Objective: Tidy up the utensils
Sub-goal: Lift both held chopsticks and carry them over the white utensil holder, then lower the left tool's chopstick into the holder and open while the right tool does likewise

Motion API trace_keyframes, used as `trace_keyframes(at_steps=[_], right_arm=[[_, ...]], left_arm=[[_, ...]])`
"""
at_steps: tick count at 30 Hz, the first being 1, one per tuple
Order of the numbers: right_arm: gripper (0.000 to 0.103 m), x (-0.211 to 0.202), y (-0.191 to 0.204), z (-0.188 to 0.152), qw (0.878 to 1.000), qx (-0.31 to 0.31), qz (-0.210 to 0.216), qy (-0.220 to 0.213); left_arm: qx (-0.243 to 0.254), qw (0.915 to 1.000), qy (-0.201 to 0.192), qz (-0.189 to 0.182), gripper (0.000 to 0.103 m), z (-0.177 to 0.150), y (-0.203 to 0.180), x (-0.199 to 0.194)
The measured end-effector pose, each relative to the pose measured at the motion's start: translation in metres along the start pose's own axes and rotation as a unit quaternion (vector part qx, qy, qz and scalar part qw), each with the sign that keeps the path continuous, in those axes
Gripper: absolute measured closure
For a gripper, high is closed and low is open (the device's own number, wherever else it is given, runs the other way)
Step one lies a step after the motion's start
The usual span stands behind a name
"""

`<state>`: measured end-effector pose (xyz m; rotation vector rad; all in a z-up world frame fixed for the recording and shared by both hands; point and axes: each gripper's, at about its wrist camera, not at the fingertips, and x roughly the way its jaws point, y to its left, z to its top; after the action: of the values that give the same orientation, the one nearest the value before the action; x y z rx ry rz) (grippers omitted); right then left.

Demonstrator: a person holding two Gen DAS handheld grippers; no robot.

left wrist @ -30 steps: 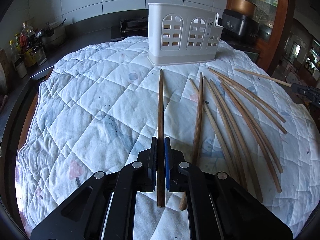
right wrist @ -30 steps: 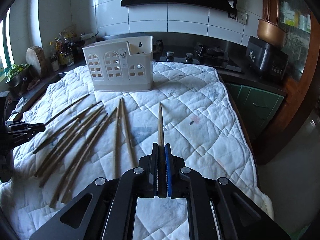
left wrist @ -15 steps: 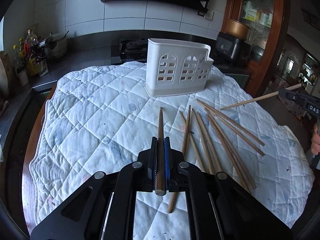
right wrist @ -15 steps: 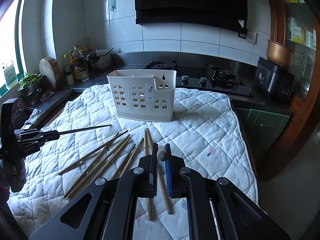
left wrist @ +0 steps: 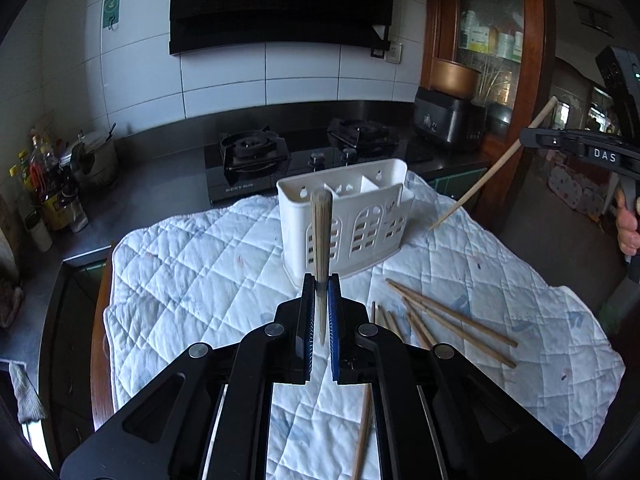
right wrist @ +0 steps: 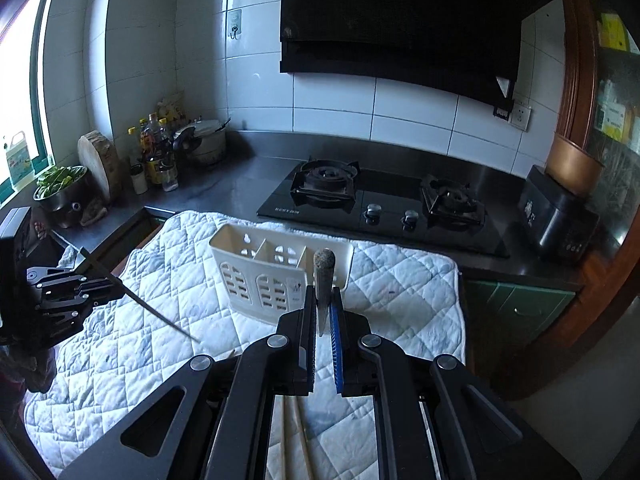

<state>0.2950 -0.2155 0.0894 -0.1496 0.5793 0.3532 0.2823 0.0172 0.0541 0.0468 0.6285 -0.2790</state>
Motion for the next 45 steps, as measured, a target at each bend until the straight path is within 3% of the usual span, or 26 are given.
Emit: trace_keyframes(at_steps=[7,15,20,30,45], right_arm=[[0.096,0.006,-0.005,0.044,1.000,0.004,0.000,-0.010],[0.096,0.040,0.000,0.053,1.000,0.003,0.002,0.009],[0.096,0.062,0.000,0.046,1.000,0.007,0.000,0.028],[0.096,0.090,0.002,0.028,0.999,0.017,0.007,0.049],[0.094,0.107,-0.002,0.018,0.998,0.031,0.012,0.052]], left_arm=[[0.015,0.9983,-0.056,-0.003,0.098,0.059,-0.008,-0.022],[0.004,0.9907,-0.136,0.014,0.098,0.125,-0.012,-0.024],[-0.031,0.9916,-0.125,0.013,0.098,0.135,-0.002,0.010],[-0.066,0.9952,-0.070,0.017,0.098,0.116,0.017,0.071],[-0.066,0.9967,-0.047,0.002,0.094,0.103,0.022,0.091]])
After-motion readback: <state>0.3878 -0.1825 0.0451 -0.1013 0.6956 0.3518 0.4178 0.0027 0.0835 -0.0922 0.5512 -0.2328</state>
